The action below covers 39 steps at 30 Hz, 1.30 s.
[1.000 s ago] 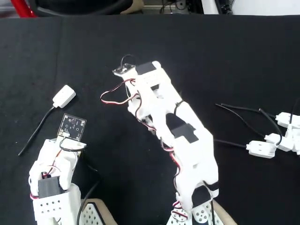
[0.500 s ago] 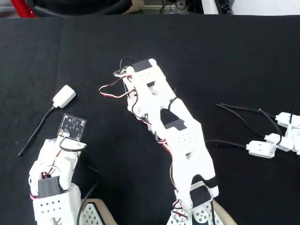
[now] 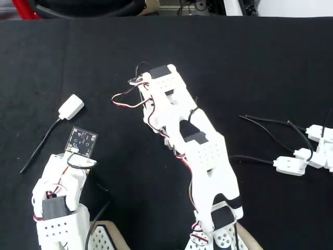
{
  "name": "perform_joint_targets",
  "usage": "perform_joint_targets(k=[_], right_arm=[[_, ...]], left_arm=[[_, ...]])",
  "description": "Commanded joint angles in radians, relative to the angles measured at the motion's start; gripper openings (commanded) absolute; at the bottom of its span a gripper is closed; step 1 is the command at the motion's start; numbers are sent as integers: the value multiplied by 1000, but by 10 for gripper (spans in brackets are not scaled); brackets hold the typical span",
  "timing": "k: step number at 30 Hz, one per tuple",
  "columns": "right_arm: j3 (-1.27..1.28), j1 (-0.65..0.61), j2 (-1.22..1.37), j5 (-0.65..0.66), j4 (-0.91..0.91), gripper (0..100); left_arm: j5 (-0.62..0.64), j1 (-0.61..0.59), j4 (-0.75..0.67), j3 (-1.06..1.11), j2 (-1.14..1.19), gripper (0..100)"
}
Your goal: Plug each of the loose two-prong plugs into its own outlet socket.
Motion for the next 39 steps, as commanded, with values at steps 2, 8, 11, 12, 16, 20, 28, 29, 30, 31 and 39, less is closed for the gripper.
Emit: perform_joint_targets(k=[2, 8, 11, 12, 16, 20, 28, 29, 30, 31, 39], right_arm=[[-36, 17, -33, -9, 32, 79], [-36, 17, -33, -9, 31, 67], [-36, 18, -33, -15, 28, 40], [-36, 18, -33, -15, 28, 35], [-36, 18, -38, -15, 31, 32], [-36, 18, -39, -35, 32, 32], [54, 18, -153, -106, 9, 28], [91, 18, -183, -106, -6, 28], [131, 18, -219, -106, -21, 28], [179, 18, -257, -106, -43, 28], [630, 12, -673, -149, -333, 28]], left_arm=[[-12, -2, 2, 19, -8, 131], [-12, -1, 2, 19, -8, 131], [-12, 1, 2, 19, -8, 131], [-12, 1, 2, 19, -8, 131], [-12, 1, 0, 19, -8, 131], [-12, 2, -2, 19, -8, 131], [-12, 2, -2, 19, -8, 130], [-12, 2, -2, 19, -8, 130], [-12, 2, -2, 19, -8, 130], [-12, 2, -2, 19, -8, 130], [-12, 2, -2, 19, -8, 131]])
